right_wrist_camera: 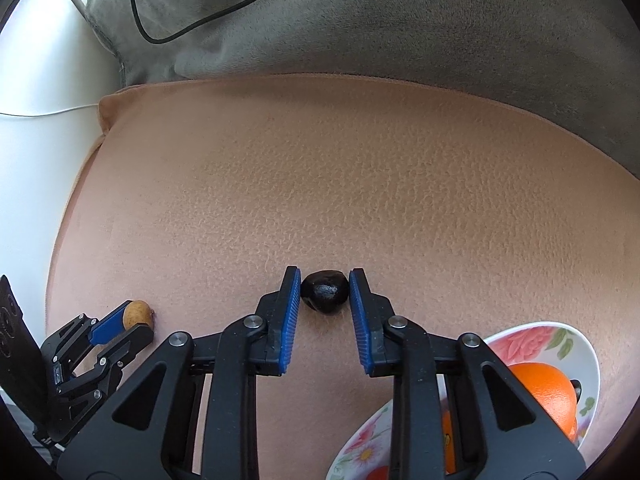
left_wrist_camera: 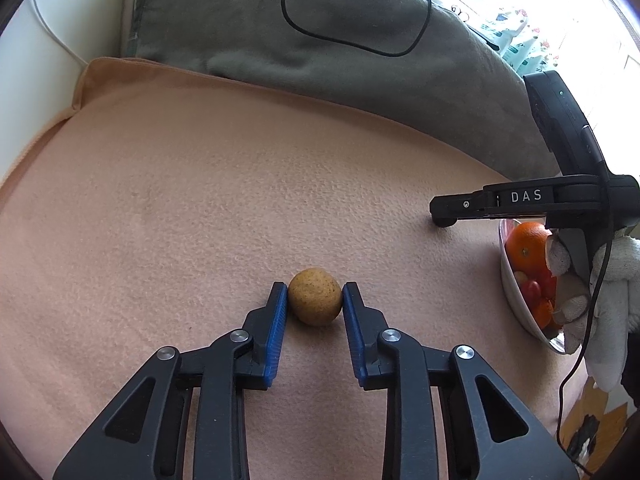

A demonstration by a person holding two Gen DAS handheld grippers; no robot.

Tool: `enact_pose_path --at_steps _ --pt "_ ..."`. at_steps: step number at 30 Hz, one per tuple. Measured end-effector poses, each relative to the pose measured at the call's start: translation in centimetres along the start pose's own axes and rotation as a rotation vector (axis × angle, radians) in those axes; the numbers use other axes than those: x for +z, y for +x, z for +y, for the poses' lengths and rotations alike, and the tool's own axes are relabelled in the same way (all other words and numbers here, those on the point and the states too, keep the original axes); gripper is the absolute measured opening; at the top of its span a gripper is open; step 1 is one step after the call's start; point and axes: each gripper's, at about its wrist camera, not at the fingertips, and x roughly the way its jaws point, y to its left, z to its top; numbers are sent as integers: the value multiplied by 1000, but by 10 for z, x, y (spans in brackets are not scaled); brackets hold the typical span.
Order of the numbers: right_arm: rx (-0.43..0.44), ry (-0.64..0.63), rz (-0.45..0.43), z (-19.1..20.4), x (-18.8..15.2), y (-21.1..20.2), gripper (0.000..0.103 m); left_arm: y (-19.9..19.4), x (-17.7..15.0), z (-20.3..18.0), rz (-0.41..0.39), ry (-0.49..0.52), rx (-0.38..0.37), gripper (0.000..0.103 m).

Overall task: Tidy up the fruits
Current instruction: 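Lift and carry the plum with the right gripper and brown fruit with the left over the plate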

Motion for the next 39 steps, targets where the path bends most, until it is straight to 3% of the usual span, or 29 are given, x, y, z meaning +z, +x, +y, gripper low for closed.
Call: enact_pose_path --at_steps 7,26,39 --pt "34 -9 -43 -2 -10 -24 26 -11 -4 -7 -19 21 12 26" --pt "125 -14 -235 -17 -60 -115 26 -47 -8 -51 -74 78 -61 26" --pt "60 60 -374 -72 -123 -173 26 -47 -10 -103 -68 162 -154 26"
